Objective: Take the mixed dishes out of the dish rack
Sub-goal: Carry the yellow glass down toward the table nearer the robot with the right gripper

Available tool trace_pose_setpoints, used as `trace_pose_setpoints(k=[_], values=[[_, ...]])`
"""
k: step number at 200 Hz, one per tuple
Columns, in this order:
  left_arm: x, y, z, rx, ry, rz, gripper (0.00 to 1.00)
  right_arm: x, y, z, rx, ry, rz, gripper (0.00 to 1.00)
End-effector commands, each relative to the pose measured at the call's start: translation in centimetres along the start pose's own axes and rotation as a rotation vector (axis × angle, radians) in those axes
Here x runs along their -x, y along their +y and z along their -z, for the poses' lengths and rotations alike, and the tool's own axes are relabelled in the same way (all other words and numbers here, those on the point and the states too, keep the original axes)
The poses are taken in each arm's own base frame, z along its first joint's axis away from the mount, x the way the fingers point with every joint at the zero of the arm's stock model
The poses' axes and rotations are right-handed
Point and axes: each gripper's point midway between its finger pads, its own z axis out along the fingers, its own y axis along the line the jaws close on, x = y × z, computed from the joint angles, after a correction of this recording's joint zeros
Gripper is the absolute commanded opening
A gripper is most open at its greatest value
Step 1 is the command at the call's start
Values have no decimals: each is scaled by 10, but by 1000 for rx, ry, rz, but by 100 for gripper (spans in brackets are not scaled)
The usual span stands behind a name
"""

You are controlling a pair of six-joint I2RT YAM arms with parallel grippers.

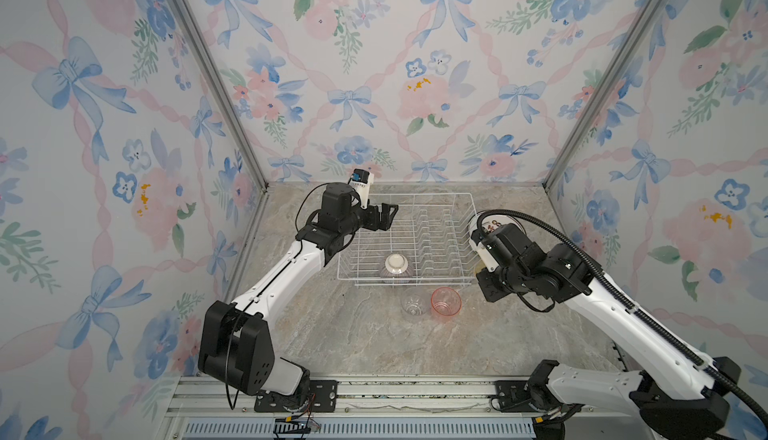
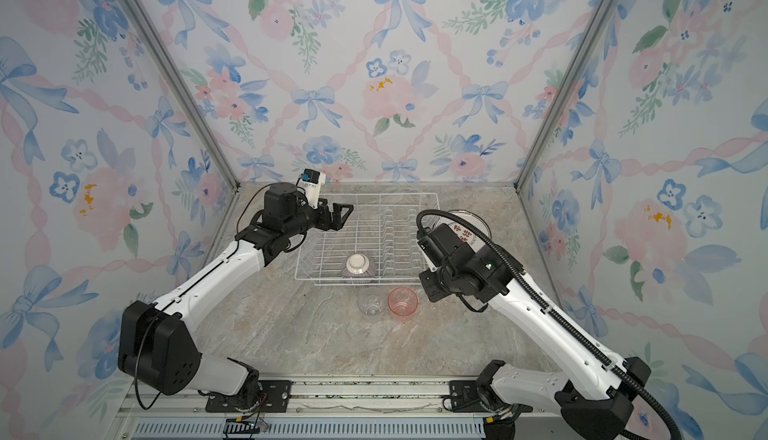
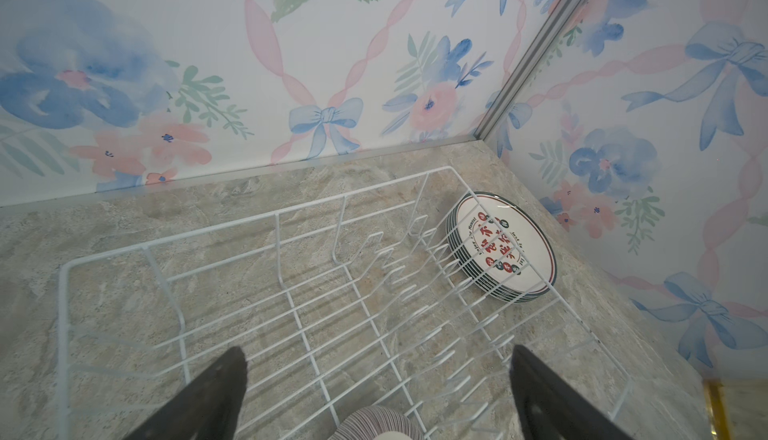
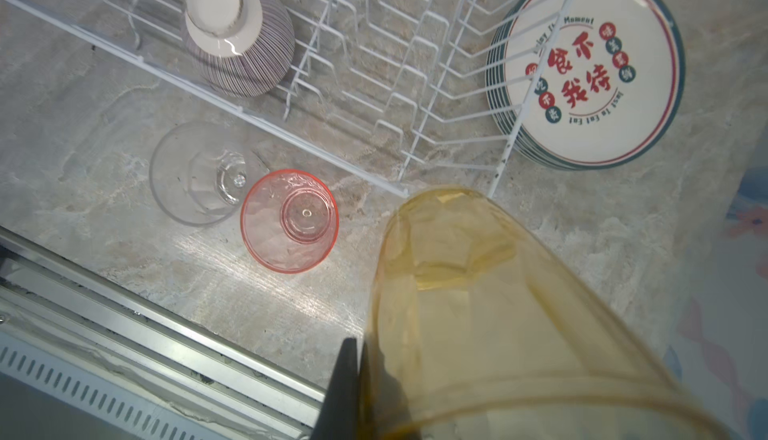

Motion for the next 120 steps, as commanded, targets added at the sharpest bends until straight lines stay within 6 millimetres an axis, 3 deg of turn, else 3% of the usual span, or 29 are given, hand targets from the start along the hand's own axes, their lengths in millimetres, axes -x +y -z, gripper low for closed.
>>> trace_pose_setpoints(k=[1,51,120], values=[[6,-1,10,12,-17,-24,98,-43,-11,-15,-73,151,-34,0],[6,1,11,29,-12,-27,98,-59,10,-54,19,233,-40,0],[3,3,2,21,10,-23,98,-59,28,-98,89,299,-27,0]])
